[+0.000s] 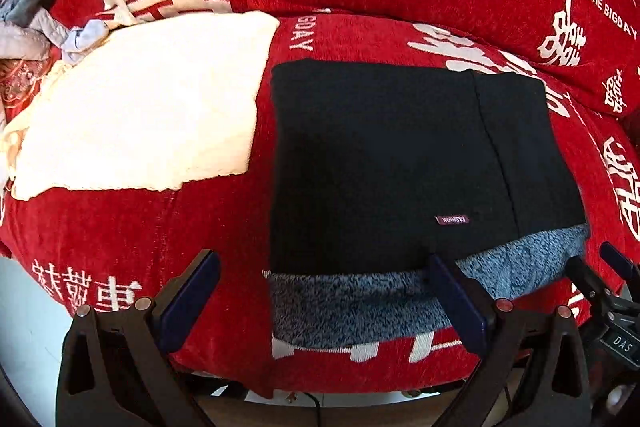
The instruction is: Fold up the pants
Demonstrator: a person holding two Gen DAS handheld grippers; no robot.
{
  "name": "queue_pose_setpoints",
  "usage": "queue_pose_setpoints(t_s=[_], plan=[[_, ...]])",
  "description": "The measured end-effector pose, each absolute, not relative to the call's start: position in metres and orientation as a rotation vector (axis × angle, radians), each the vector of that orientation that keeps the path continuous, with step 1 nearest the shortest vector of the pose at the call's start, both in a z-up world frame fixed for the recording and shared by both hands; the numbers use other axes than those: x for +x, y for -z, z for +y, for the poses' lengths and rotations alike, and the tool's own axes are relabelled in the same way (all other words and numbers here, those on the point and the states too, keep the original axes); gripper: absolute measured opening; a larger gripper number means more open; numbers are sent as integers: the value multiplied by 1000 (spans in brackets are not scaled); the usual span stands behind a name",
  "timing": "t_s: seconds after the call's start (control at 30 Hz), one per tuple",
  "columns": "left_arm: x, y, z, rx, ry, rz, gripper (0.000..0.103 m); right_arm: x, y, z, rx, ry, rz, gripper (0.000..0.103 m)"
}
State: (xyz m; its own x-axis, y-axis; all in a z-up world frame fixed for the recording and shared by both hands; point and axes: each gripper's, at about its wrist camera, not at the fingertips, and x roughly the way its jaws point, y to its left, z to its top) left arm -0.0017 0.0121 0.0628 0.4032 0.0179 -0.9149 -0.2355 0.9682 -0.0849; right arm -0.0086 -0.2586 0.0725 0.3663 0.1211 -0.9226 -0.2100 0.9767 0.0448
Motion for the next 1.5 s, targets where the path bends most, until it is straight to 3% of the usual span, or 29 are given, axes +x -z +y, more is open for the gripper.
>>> queue_pose_setpoints(t_s=[0.33,0.7,1.5], plan=[[-11,-72,-12,-164,-128,1131,103,-29,-109,-216,-232,-319,1057,103],[-18,-64,-9,-186,-176,1134,103,-28,-88,-203,-251,-252,1160,103],[-24,-59,-8,-194,-194,1105,103,-31,-78,-189,-302,-217,1174,103]])
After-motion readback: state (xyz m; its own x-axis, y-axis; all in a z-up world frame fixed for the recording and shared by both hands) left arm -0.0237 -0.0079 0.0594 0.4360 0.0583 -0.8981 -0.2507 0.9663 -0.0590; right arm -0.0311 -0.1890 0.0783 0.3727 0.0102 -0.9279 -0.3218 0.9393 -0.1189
